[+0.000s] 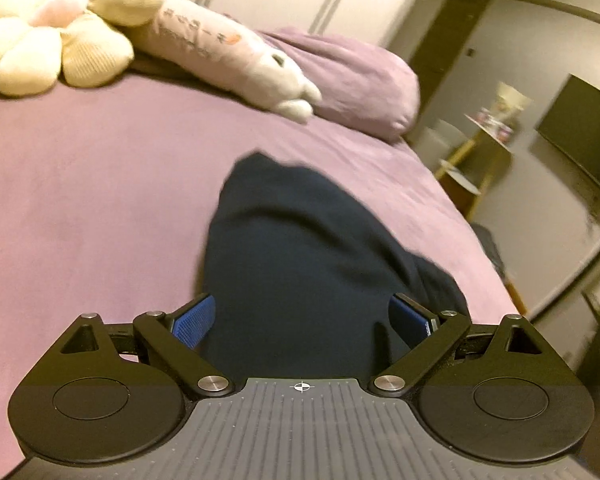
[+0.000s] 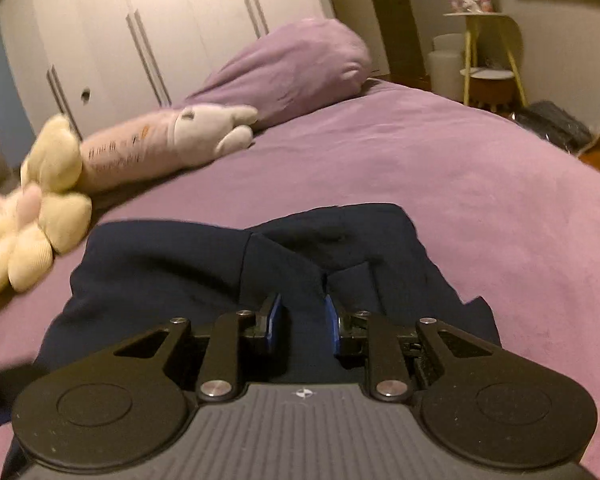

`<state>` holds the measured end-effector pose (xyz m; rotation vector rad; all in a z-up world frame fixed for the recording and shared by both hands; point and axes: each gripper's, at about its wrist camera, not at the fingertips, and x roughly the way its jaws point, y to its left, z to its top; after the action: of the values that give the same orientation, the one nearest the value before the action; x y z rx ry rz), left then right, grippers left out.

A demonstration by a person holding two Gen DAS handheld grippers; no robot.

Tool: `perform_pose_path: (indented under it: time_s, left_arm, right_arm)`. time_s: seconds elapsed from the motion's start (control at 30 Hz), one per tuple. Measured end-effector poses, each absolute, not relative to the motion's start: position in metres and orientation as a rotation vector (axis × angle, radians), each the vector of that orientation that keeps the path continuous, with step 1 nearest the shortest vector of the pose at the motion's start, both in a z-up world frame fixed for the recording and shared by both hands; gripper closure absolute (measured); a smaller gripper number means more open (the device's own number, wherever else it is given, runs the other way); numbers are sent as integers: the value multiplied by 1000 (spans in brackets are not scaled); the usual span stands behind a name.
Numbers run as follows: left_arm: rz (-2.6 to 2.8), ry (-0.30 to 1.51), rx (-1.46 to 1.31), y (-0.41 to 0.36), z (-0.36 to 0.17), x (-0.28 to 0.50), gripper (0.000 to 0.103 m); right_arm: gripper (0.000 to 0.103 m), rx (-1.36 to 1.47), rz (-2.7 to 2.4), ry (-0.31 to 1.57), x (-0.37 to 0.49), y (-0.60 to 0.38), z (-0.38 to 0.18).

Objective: Fold large clothes

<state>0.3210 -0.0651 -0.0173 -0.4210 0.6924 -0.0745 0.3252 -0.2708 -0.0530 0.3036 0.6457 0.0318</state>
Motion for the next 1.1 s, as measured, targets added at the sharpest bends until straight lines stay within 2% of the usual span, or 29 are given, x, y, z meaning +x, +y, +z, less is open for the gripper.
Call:
perform_pose_path:
  time_s: [0.13, 0.4, 0.5, 0.73, 0.83, 0.93, 1.1]
  left_arm:
    - [-13, 715, -342, -91, -21, 361, 1]
    - [39, 760, -286, -98, -71, 395, 0]
    - [53, 707, -264, -100, -85, 391, 0]
    - [8, 696, -342, -83, -65, 374, 0]
    - [27, 707, -364, -81, -56, 355, 0]
    - [37, 700, -478, -72, -57, 335, 0]
    - [57, 632, -475, -75, -68, 327, 0]
  right_arm:
    - [82, 246, 8, 607, 319, -265, -60]
    - [82, 240, 1, 568, 319, -271, -78]
    - [82, 234, 6, 536, 318, -270, -86]
    - [82, 326, 55, 527, 311, -284, -76]
    - [78, 320, 48, 498, 296, -282, -66]
    - [77, 309, 24, 470, 279, -283, -61]
    - [77, 311, 16, 428, 267, -284, -68]
